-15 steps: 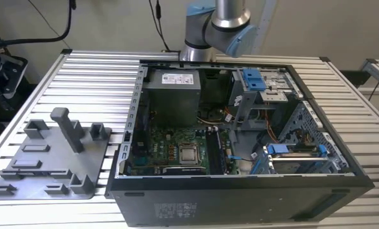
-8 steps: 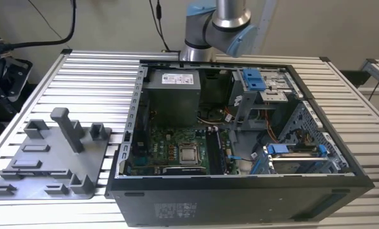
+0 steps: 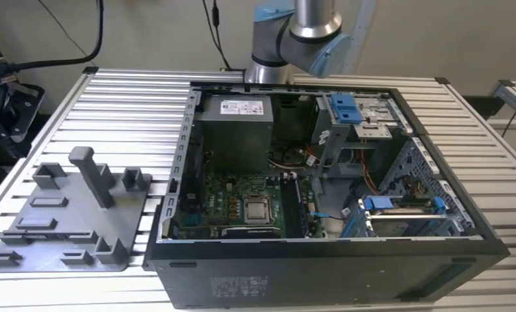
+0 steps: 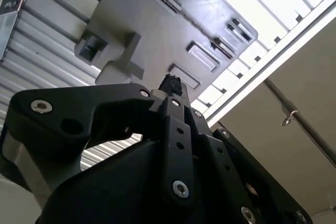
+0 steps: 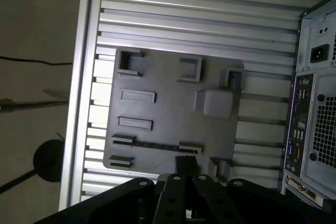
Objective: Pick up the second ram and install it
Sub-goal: 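Reach for the second ram, then pick up the second ram and move it above second insertion slot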
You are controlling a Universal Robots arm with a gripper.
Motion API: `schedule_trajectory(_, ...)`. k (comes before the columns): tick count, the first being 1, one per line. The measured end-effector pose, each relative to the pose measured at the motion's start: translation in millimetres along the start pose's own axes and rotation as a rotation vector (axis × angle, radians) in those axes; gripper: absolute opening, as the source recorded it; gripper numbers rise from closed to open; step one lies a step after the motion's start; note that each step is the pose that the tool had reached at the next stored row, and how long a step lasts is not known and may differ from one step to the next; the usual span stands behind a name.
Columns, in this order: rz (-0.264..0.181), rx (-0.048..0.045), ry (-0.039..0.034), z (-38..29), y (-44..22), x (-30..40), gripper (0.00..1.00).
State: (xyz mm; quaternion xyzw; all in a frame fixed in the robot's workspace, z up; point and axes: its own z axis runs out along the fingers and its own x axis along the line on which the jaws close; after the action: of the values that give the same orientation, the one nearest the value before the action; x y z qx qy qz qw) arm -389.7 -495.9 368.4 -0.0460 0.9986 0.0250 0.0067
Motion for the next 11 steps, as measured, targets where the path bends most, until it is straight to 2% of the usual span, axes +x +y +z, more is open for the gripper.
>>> schedule_trajectory(11, 0.000, -0.0001, -0.0001, 0.0, -2.0, 0.2, 0.11)
